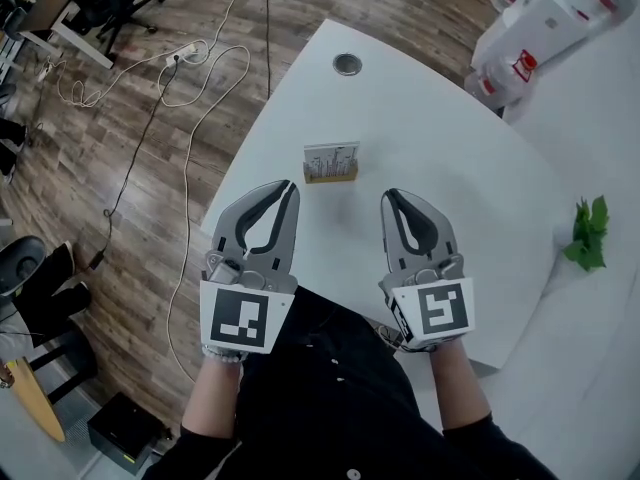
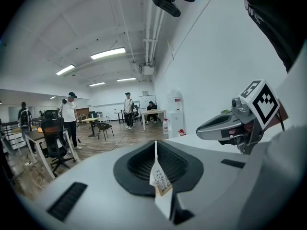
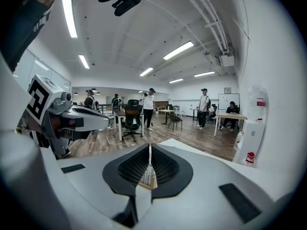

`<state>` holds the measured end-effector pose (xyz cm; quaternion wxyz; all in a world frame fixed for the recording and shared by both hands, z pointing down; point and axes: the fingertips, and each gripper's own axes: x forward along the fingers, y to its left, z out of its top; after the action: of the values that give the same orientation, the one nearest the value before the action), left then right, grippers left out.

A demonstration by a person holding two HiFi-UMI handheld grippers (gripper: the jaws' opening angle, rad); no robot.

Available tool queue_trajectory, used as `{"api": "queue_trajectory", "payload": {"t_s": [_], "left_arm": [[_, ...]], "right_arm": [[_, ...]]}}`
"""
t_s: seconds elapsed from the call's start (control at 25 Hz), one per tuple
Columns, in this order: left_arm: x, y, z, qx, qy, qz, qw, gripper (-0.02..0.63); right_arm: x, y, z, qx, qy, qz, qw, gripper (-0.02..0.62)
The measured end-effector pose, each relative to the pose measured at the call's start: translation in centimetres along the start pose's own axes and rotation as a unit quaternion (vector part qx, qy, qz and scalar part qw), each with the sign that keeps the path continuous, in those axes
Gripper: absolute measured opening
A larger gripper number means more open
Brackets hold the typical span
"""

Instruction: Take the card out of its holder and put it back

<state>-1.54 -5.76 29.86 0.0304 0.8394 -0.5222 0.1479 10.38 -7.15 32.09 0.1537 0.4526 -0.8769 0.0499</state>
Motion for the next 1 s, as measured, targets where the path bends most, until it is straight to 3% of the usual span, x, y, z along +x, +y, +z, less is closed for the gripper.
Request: {"api": "queue_trajectory", "payload": {"t_s": [0.68, 0.8, 1.0], "left_arm": [[3.8, 1.2, -5.8, -0.017, 0.035, -0.023, 0.999, 0.02], [4.9, 1.0, -6.6, -0.004, 0.034, -0.036, 0.9988, 0.08], [6.5, 0.8, -8.2, 0.005, 0.039, -0.044, 0.9983, 0.095]], "right_arm": [[5.8, -0.1, -4.3, -0.013, 0.05, 0.026, 0.998, 0.051], [6.6, -0.2, -5.2, -0.004, 0.058, 0.031, 0.998, 0.115], [7.7, -0.3, -6.8, 0.001, 0.07, 0.041, 0.997, 0.127]]}}
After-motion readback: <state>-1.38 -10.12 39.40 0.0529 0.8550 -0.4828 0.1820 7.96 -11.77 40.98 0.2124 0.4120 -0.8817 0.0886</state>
